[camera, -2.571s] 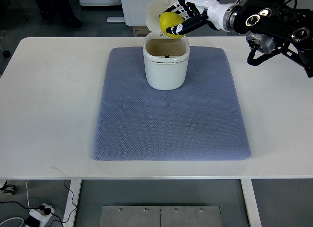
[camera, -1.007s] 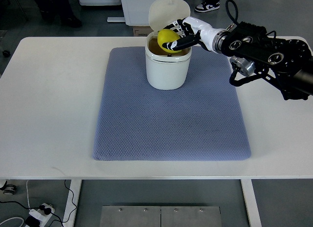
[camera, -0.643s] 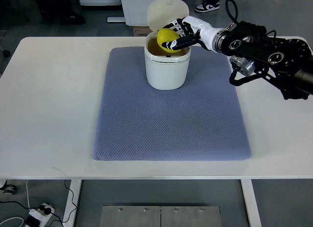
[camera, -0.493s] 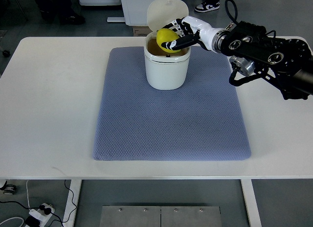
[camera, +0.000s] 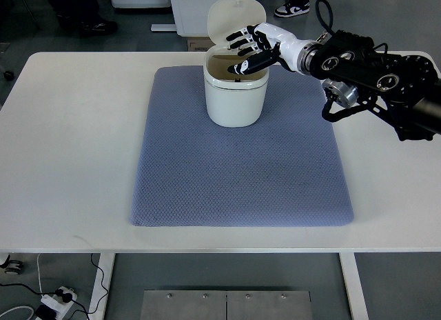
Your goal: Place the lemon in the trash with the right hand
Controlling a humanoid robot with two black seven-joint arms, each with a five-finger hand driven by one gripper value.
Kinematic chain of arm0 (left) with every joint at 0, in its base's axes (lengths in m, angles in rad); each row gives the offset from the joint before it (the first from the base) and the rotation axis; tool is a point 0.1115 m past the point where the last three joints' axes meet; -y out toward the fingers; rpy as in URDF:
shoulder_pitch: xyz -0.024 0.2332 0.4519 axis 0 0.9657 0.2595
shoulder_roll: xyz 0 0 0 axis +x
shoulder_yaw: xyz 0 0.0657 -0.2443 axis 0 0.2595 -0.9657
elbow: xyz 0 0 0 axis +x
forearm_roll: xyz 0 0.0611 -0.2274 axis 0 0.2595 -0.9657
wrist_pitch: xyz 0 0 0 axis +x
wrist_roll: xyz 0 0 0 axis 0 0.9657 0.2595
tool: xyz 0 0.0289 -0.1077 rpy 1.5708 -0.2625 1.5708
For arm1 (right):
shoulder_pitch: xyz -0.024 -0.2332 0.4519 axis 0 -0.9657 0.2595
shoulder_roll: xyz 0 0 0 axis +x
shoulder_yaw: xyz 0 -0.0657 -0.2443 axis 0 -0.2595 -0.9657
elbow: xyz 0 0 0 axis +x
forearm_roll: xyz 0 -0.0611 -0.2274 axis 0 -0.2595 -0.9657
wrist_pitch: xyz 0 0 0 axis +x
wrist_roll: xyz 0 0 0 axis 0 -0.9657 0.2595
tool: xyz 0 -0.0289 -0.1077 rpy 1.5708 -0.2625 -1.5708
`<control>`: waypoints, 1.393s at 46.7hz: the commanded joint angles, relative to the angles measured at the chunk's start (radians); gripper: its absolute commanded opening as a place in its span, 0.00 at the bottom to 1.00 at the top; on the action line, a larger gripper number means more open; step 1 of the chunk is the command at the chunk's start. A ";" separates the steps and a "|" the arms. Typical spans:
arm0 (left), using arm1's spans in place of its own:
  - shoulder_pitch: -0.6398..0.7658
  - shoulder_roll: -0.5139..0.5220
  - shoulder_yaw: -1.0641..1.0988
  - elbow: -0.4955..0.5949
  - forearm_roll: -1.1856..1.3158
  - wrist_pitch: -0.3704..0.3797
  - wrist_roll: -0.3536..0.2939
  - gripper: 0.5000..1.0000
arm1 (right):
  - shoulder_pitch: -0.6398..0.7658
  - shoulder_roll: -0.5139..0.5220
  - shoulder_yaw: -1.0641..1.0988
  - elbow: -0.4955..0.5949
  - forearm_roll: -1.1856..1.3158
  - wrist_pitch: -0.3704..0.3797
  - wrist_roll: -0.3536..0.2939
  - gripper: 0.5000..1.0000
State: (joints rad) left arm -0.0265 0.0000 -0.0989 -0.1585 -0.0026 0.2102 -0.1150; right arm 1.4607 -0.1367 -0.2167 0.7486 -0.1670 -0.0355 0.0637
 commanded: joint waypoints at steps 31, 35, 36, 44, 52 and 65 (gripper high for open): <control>0.000 0.000 -0.001 0.000 0.001 0.000 0.000 1.00 | 0.018 -0.024 0.008 0.001 -0.002 0.028 -0.001 0.06; -0.001 0.000 -0.001 -0.001 0.000 0.000 0.000 1.00 | 0.021 -0.052 0.010 0.005 -0.002 0.049 -0.001 0.07; 0.000 0.000 0.002 -0.001 0.000 0.000 0.000 1.00 | 0.024 -0.058 0.010 0.006 0.000 0.055 -0.001 0.07; 0.000 0.000 0.002 0.000 0.000 0.000 0.000 1.00 | 0.029 -0.103 0.010 0.008 0.000 0.078 -0.001 0.10; -0.001 0.000 -0.001 -0.001 0.000 0.000 0.000 1.00 | 0.021 -0.135 0.011 0.006 0.000 0.078 -0.001 0.16; -0.001 0.000 -0.001 -0.001 0.001 0.000 0.000 1.00 | 0.003 -0.193 0.026 0.005 0.000 0.078 -0.001 0.35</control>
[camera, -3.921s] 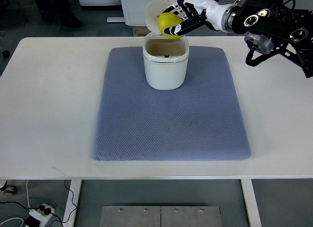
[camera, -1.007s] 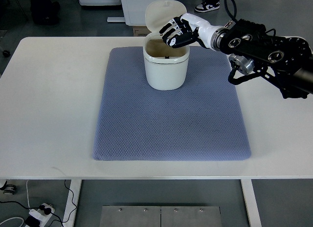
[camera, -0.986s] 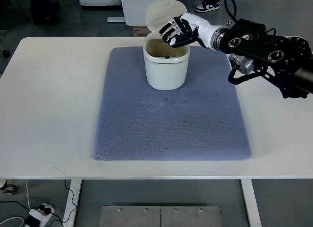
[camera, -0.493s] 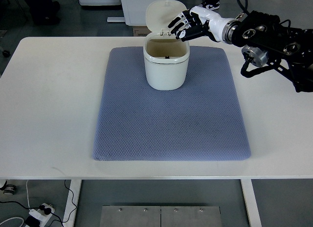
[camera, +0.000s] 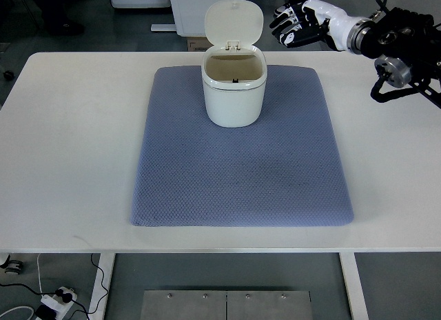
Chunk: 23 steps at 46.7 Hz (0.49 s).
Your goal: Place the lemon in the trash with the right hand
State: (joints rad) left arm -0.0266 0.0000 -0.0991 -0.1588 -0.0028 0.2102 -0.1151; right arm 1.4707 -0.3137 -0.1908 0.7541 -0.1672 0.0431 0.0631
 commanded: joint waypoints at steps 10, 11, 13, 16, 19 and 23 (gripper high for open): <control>0.000 0.000 -0.001 -0.001 0.001 0.000 0.000 1.00 | -0.049 -0.087 0.050 0.001 0.003 0.000 -0.002 0.58; 0.000 0.000 -0.001 -0.001 0.001 0.000 0.000 1.00 | -0.056 -0.093 0.062 0.001 0.002 -0.002 -0.003 0.60; 0.000 0.000 -0.001 -0.001 0.001 0.000 0.000 1.00 | -0.072 -0.107 0.089 0.001 0.002 -0.002 -0.005 0.63; 0.000 0.000 0.002 0.001 0.000 0.000 0.000 1.00 | -0.095 -0.127 0.123 0.001 -0.003 -0.006 -0.003 0.67; -0.001 0.000 -0.001 -0.001 0.000 0.000 0.000 1.00 | -0.113 -0.140 0.151 0.001 -0.003 -0.012 -0.002 0.86; -0.001 0.000 -0.001 -0.001 0.001 0.000 0.000 1.00 | -0.130 -0.151 0.188 -0.001 -0.003 -0.015 0.000 0.99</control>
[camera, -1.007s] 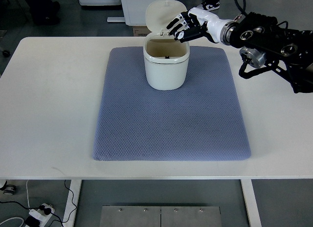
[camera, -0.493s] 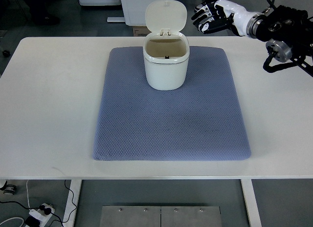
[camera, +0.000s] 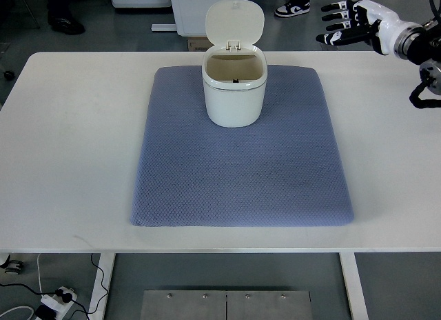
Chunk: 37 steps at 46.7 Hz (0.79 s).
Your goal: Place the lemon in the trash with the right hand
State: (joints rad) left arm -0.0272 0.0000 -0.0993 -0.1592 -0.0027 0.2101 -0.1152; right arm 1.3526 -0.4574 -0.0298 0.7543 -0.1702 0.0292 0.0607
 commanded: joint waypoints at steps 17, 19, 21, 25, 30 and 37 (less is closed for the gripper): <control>0.000 0.000 0.000 0.000 0.000 0.000 0.000 1.00 | -0.185 -0.047 0.315 -0.003 0.000 0.001 0.004 1.00; 0.001 0.000 0.000 0.001 0.000 0.000 0.000 1.00 | -0.204 -0.049 0.340 -0.003 0.000 0.001 0.004 1.00; 0.000 0.000 0.000 0.001 0.000 0.000 0.000 1.00 | -0.219 -0.053 0.367 -0.003 0.000 0.001 0.004 1.00; 0.000 0.000 0.000 0.000 0.000 0.000 0.000 1.00 | -0.251 -0.056 0.424 -0.003 0.001 0.004 0.004 1.00; 0.001 0.000 0.000 0.000 0.001 0.000 0.000 1.00 | -0.306 -0.052 0.490 0.000 0.001 0.012 0.001 1.00; 0.001 0.000 0.000 0.001 0.000 0.000 0.000 1.00 | -0.360 -0.041 0.544 0.002 0.001 0.024 0.002 1.00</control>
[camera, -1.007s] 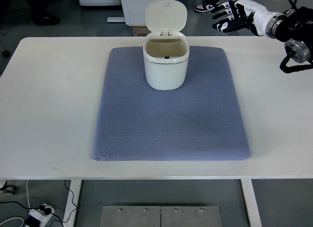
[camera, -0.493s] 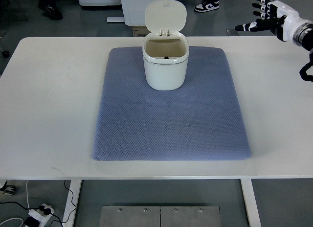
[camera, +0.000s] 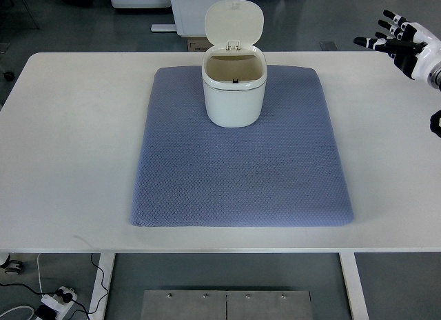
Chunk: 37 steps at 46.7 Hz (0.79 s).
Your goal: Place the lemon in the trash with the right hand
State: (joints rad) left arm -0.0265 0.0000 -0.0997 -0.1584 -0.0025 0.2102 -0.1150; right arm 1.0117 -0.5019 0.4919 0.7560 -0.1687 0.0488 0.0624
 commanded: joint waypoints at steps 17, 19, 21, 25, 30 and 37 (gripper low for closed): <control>0.000 0.000 0.000 0.000 -0.001 0.000 0.000 1.00 | -0.157 0.069 0.260 0.068 0.009 0.016 0.000 1.00; 0.000 0.000 0.000 0.000 0.001 0.000 0.000 1.00 | -0.177 0.083 0.304 0.072 0.008 0.016 0.000 1.00; 0.000 0.000 0.003 0.000 -0.001 0.000 0.000 1.00 | -0.192 0.094 0.342 0.075 0.009 0.016 0.000 1.00; 0.000 0.000 0.000 -0.001 -0.001 0.000 0.000 1.00 | -0.211 0.112 0.379 0.082 0.008 0.016 0.004 1.00; 0.000 0.000 0.000 0.000 0.001 0.000 0.000 1.00 | -0.246 0.126 0.402 0.091 0.006 0.016 0.042 1.00; -0.001 0.000 0.003 0.000 0.001 0.000 0.000 1.00 | -0.292 0.140 0.441 0.103 -0.005 0.016 0.077 1.00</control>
State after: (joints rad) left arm -0.0262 0.0000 -0.0998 -0.1583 -0.0024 0.2102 -0.1150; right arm 0.7361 -0.3652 0.9203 0.8518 -0.1694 0.0644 0.1353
